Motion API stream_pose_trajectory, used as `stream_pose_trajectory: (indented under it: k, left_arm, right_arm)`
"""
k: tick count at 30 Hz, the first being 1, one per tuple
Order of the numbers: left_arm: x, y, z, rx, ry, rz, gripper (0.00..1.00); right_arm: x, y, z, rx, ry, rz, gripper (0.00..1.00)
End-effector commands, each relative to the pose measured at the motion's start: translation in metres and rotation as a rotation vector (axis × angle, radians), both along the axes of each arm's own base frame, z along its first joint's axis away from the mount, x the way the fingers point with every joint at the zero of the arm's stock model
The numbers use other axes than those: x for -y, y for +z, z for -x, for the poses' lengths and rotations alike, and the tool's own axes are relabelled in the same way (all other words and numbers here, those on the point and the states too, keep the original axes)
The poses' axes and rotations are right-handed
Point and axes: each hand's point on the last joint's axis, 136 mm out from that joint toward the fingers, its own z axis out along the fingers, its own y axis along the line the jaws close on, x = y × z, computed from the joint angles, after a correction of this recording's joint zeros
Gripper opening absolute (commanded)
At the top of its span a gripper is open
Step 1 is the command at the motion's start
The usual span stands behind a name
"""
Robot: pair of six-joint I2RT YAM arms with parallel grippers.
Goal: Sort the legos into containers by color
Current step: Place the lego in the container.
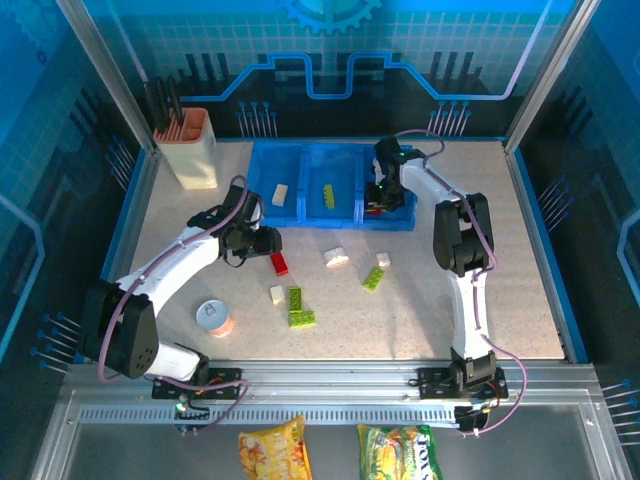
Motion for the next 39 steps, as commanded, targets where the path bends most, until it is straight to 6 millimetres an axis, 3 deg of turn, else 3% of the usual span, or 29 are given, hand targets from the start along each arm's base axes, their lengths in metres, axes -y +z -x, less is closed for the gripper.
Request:
stream_pose_trajectory:
  k: [1, 4, 5, 9, 20, 21, 27, 39]
  left_arm:
    - [-0.004, 0.004, 0.005, -0.006, 0.022, -0.006, 0.51]
    - [-0.004, 0.004, 0.005, -0.009, 0.021, -0.011, 0.51]
    - [-0.005, 0.004, 0.006, -0.01, 0.022, -0.014, 0.51]
    - [-0.005, 0.004, 0.006, -0.012, 0.022, -0.016, 0.51]
    - [-0.005, 0.0, 0.005, -0.027, 0.025, -0.018, 0.51]
    - [-0.005, 0.0, 0.005, -0.026, 0.025, -0.018, 0.51]
    - [-0.007, -0.005, 0.004, -0.044, 0.045, -0.028, 0.5]
    - [-0.003, -0.014, -0.003, -0.084, 0.084, -0.062, 0.49]
  right_arm:
    - [0.01, -0.004, -0.009, 0.008, -0.01, 0.041, 0.31]
    - [0.013, 0.001, -0.013, 0.018, -0.009, 0.058, 0.33]
    - [0.014, -0.012, -0.013, -0.005, -0.008, 0.072, 0.34]
    - [0.014, -0.01, -0.018, -0.001, -0.008, 0.08, 0.37]
    - [0.016, 0.018, -0.02, 0.036, -0.003, 0.086, 0.43]
    - [0.017, 0.033, -0.02, 0.062, -0.004, 0.081, 0.43]
    - [0.017, 0.064, -0.01, 0.102, 0.005, 0.08, 0.43]
    - [0.01, 0.116, 0.039, 0.173, 0.036, 0.066, 0.43]
